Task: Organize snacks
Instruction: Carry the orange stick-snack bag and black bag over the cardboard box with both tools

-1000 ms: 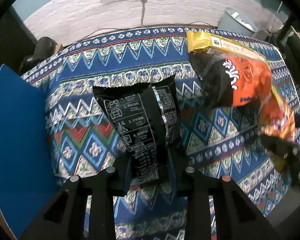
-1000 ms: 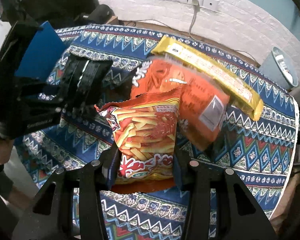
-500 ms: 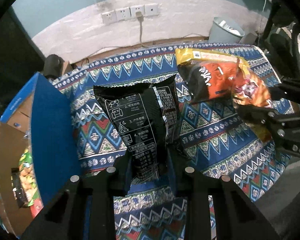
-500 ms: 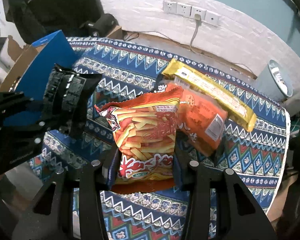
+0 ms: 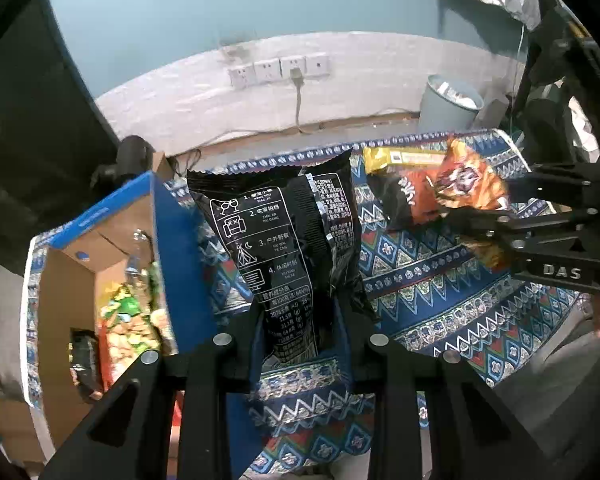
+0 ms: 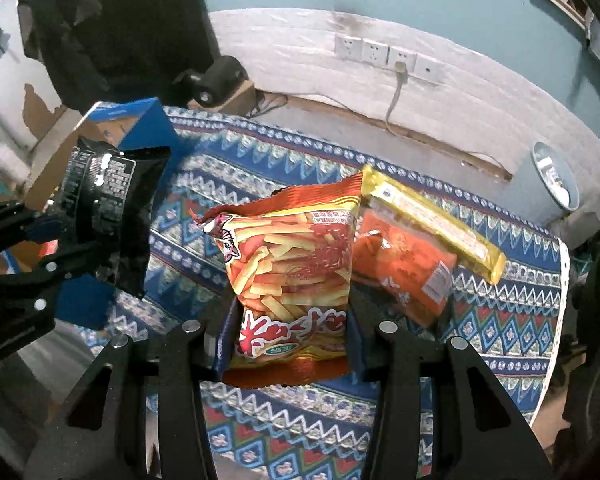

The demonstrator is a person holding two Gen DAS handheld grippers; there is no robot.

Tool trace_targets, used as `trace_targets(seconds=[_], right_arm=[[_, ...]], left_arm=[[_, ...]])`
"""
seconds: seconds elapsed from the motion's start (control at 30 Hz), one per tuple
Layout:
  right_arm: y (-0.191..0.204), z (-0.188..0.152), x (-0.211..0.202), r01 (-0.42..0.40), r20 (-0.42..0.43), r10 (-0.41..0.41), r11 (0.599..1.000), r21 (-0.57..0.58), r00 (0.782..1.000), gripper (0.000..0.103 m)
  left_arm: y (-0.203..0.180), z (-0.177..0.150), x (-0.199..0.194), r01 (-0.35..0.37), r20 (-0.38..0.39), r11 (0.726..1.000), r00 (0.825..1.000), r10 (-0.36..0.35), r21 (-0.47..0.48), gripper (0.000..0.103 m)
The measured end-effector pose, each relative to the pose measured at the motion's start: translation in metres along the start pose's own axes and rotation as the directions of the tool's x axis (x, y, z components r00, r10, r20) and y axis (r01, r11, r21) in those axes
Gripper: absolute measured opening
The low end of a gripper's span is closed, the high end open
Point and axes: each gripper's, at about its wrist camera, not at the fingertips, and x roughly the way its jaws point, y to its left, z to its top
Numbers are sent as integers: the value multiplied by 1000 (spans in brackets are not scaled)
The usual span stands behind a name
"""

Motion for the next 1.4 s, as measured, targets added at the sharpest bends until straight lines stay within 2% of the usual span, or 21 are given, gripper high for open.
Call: trace_targets(seconds=[0.23,0.57,0.9,1.4], right_arm=[[24,14,-6,-16,27,17,1000,-27,999,44],[77,43,-4,-60,49,65,993,-97,997,44],[134,71,15,-108,30,114,978,-177,993,44],[209,98,51,-153,-18,155,950,-273,988,44]], left_arm=[[17,-6,-29,-38,65,999,997,38,-1,30],[61,-18,-49,-71,100,994,992,79,-83,30],[118,-38,-49,-133,73,972,986,149,-193,30],[188,-69,-34,-199,-14,925,979,205,-325,30]])
